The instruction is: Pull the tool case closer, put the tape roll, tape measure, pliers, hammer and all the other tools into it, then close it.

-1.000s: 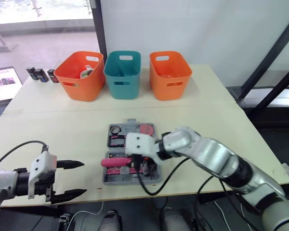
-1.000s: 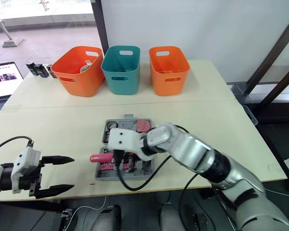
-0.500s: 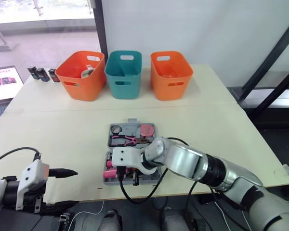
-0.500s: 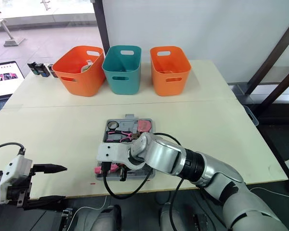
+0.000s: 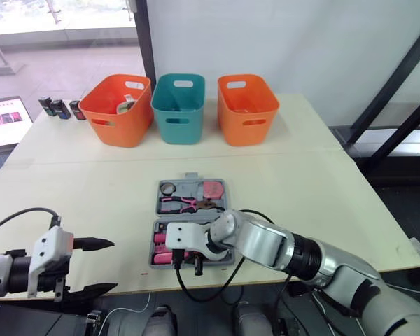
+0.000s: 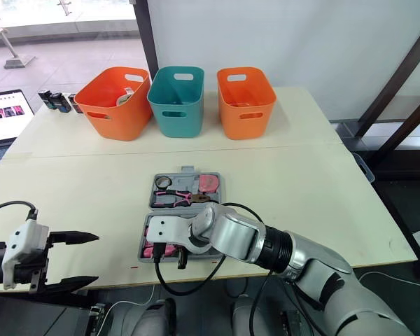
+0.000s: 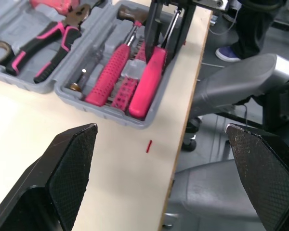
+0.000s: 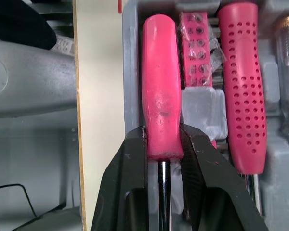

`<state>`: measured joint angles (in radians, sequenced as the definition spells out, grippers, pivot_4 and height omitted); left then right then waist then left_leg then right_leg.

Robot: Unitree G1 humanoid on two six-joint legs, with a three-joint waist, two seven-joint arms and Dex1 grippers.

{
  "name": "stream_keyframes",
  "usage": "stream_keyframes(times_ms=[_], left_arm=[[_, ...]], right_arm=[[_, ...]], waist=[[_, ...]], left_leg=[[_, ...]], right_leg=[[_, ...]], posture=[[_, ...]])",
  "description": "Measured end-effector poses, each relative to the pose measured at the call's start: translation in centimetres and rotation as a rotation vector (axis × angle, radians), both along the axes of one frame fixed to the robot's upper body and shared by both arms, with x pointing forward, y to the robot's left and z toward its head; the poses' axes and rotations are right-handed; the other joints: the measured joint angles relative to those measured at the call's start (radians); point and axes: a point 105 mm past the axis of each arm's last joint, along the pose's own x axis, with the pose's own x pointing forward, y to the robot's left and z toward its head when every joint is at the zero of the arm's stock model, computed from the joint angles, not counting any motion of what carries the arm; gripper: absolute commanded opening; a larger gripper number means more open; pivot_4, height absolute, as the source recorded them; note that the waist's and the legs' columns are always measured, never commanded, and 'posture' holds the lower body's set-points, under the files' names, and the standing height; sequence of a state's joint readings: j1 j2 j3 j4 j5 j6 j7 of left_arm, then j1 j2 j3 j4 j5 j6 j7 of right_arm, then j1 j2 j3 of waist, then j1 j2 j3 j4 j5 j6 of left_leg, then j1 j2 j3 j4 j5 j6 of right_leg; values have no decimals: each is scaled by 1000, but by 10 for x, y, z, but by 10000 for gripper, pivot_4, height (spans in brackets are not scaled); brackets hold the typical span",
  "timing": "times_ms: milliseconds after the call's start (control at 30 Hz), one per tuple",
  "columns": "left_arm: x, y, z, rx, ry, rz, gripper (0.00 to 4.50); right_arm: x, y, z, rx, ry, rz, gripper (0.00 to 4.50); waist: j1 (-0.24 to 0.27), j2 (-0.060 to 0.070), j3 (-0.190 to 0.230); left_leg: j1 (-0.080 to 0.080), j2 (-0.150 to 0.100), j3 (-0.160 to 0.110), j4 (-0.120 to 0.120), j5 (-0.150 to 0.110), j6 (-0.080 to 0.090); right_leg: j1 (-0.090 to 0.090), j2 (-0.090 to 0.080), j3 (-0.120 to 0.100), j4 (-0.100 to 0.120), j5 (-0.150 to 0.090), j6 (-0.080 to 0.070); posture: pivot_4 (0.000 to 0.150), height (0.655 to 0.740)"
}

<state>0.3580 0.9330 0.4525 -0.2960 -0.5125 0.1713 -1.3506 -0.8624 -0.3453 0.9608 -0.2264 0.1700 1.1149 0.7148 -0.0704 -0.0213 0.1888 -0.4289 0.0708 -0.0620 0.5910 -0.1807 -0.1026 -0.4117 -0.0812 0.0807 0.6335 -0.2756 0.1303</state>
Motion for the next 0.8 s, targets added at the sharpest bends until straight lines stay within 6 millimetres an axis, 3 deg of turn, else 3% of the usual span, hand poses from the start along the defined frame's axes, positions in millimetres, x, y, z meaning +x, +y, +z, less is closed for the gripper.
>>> stream_keyframes(times_ms=[400,467,533,633,800], left_arm=[[-2,-3,-6,-7,-6,-7,45000],[-3,-3,-6,-4,-3,-6,45000],[-3,-3,-7,1,-2,-7,45000],[-2,-5,-9,-1,6,-11,45000],[0,-6,-8,-2,-4,-8,45000]], right_arm=[[2,2,-4,28,-6,0,3940],[2,2,-4,30,-7,-2,14507],[5,1,-4,32,-16,-16,21492],[12,1,-1,49,-29,-49,35440],[11,2,0,88,5,-78,35440]], waist=[[-2,0,0],[-2,0,0],[-1,0,0],[0,0,0],[0,0,0]], left_leg=[[2,0,0,0,0,0],[2,0,0,0,0,0],[2,0,0,0,0,0],[1,0,0,0,0,0],[1,0,0,0,0,0]], right_leg=[[0,1,0,1,0,0],[0,1,0,1,0,0],[0,0,0,1,0,0],[0,0,0,1,0,0],[0,0,0,1,0,0]], posture=[[1500,7400],[1500,7400],[1500,7400],[1500,7400],[1500,7400]])
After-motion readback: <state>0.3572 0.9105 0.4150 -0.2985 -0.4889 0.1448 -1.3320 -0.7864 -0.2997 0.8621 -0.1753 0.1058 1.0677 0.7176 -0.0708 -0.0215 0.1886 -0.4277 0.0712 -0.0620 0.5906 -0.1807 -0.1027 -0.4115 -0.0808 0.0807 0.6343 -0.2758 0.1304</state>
